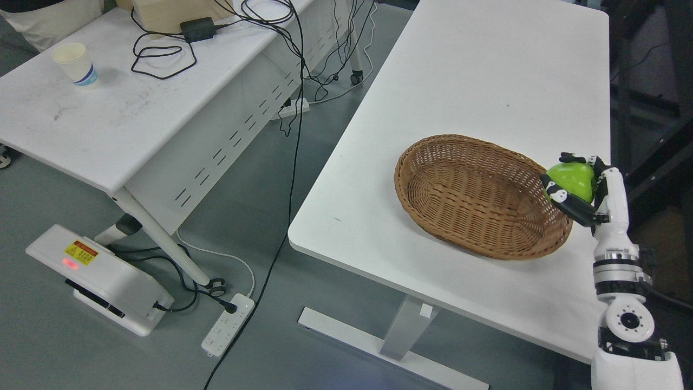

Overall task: Place green apple on left shelf middle layer
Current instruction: 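Lift the green apple out of the basket with the right hand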

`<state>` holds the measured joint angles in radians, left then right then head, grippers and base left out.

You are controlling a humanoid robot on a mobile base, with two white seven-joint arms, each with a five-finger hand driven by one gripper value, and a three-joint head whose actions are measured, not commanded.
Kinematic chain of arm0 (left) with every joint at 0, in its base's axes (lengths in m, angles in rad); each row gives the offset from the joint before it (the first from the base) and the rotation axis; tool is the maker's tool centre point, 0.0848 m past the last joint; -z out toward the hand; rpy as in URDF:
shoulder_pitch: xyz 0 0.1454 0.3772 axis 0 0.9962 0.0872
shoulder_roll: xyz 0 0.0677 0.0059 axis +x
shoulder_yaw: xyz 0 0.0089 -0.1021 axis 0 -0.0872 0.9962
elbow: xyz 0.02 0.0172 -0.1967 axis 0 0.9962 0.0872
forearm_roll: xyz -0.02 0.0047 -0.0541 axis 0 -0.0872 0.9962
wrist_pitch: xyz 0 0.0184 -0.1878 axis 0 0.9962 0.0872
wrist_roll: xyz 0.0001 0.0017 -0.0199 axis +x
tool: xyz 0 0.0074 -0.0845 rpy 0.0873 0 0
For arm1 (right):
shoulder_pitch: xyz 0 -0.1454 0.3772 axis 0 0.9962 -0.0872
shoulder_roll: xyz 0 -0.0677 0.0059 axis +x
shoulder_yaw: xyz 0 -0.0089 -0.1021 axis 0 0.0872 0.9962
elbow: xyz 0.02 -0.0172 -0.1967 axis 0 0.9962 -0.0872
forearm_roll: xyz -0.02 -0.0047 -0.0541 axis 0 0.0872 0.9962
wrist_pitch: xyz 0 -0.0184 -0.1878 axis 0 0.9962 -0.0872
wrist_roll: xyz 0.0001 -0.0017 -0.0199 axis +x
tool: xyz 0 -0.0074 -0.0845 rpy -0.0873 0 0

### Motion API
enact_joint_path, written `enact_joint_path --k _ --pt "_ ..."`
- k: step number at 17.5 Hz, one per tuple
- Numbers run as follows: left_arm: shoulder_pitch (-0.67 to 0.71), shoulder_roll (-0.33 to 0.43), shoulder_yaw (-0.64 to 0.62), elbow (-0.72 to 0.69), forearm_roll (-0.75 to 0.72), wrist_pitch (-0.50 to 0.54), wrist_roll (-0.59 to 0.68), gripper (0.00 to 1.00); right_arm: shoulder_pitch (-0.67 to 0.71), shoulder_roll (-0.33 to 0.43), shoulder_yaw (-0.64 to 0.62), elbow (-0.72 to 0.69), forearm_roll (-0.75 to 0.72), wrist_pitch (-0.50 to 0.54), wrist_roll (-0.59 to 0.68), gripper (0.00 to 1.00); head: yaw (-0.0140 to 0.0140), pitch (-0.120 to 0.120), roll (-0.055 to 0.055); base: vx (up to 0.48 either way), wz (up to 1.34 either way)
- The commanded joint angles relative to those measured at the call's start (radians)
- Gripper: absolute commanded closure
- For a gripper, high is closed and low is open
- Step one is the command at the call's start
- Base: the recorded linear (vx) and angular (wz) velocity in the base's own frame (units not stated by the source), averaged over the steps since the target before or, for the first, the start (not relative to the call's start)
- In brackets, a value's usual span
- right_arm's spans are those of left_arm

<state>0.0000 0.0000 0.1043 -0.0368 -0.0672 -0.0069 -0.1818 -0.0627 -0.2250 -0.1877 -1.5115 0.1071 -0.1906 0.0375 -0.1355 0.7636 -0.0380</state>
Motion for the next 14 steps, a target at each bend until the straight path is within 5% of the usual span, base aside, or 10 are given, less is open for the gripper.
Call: enact_joint_path --k 1,14 --pt "-0.021 0.017 0.000 0.000 0.000 -0.001 -0.001 0.00 0.085 0.098 -0.073 -0.095 -0.018 -0.032 -0.027 1.00 0.0000 0.000 0.000 -0.026 -0.16" --pt "-0.021 0.017 0.000 0.000 0.000 -0.001 -0.001 0.00 0.138 0.105 -0.024 -0.092 -0.015 -0.035 -0.018 1.00 0.0000 0.000 0.000 -0.025 -0.17"
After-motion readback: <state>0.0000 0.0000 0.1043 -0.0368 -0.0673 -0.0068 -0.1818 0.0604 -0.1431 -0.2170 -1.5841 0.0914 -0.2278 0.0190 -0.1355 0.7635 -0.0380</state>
